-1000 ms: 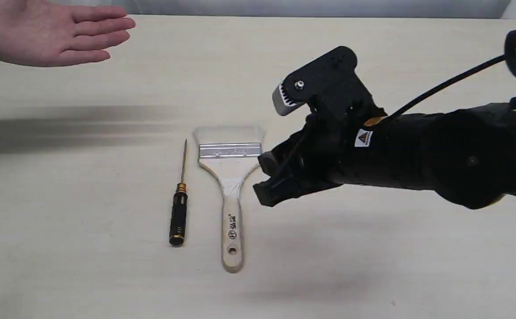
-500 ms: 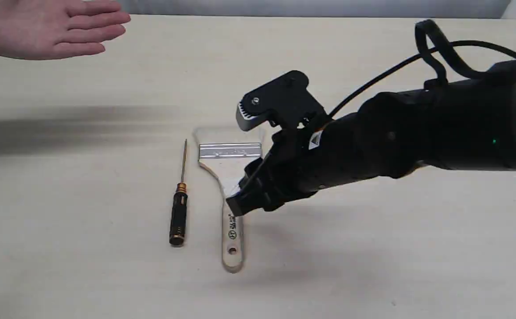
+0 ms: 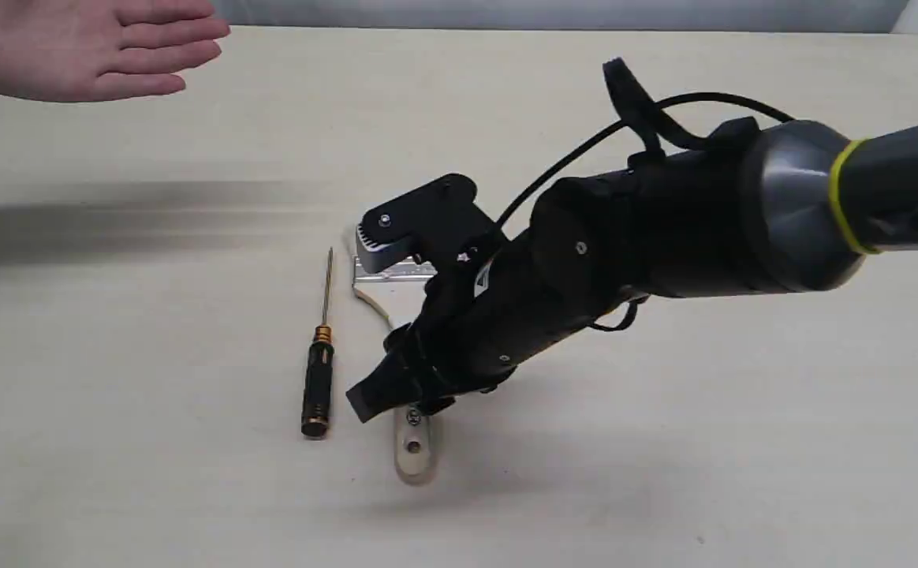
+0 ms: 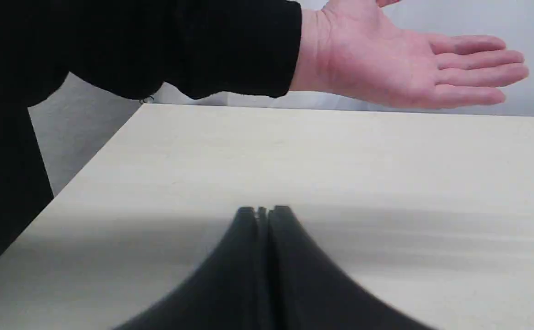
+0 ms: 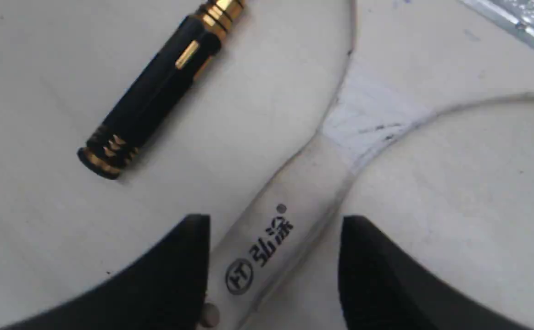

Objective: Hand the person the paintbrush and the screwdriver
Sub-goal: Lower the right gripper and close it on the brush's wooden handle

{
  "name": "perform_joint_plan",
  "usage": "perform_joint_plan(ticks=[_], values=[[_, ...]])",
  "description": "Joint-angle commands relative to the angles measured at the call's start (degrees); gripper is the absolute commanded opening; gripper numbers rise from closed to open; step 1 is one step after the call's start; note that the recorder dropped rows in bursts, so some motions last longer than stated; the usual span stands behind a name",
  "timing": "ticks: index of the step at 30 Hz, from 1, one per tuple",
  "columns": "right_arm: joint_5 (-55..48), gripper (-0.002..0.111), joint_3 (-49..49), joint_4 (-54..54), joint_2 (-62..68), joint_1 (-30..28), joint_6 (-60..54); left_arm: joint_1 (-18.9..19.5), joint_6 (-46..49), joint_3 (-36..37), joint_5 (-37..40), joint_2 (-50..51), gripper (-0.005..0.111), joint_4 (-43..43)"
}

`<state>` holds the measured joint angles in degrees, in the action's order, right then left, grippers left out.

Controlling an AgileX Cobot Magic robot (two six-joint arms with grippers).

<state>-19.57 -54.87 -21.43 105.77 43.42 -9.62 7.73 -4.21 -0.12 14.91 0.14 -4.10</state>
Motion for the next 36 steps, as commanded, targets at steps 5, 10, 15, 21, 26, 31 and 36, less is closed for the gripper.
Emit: perform_joint_plan(ticks=[5, 10, 15, 21, 26, 31, 36], values=[[-0.44, 0.046, -0.90, 0.85, 0.19, 0.06, 2.58, -0.48, -0.12, 0.12, -0.58, -0.14, 0.000, 0.21], [-3.52, 0.050, -4.34, 6.34, 1.41, 0.06, 8.86, -0.48, -0.12, 0.12, -0.58, -0.14, 0.000, 0.21], [-12.88, 0.050, -9.65, 17.36, 5.34, 0.06, 19.28, -0.48, -0.12, 0.12, -0.58, -0.14, 0.000, 0.21], [-13.33, 0.050, -11.81, 15.95, 7.65, 0.06, 19.29, -0.48, -0.12, 0.12, -0.58, -0.14, 0.000, 0.21], [-13.62, 0.050, -12.07, 15.27, 8.32, 0.06, 19.50, -0.48, -0.12, 0.12, -0.58, -0.14, 0.000, 0.21], [-16.30, 0.050, -15.05, 14.44, 10.09, 0.06, 19.50, -0.48, -0.12, 0.12, -0.59, -0.14, 0.000, 0.11], [-18.25, 0.050, -18.90, 14.66, 12.79, 1.14, 19.91, -0.48, -0.12, 0.12, -0.61, -0.14, 0.000, 0.11]])
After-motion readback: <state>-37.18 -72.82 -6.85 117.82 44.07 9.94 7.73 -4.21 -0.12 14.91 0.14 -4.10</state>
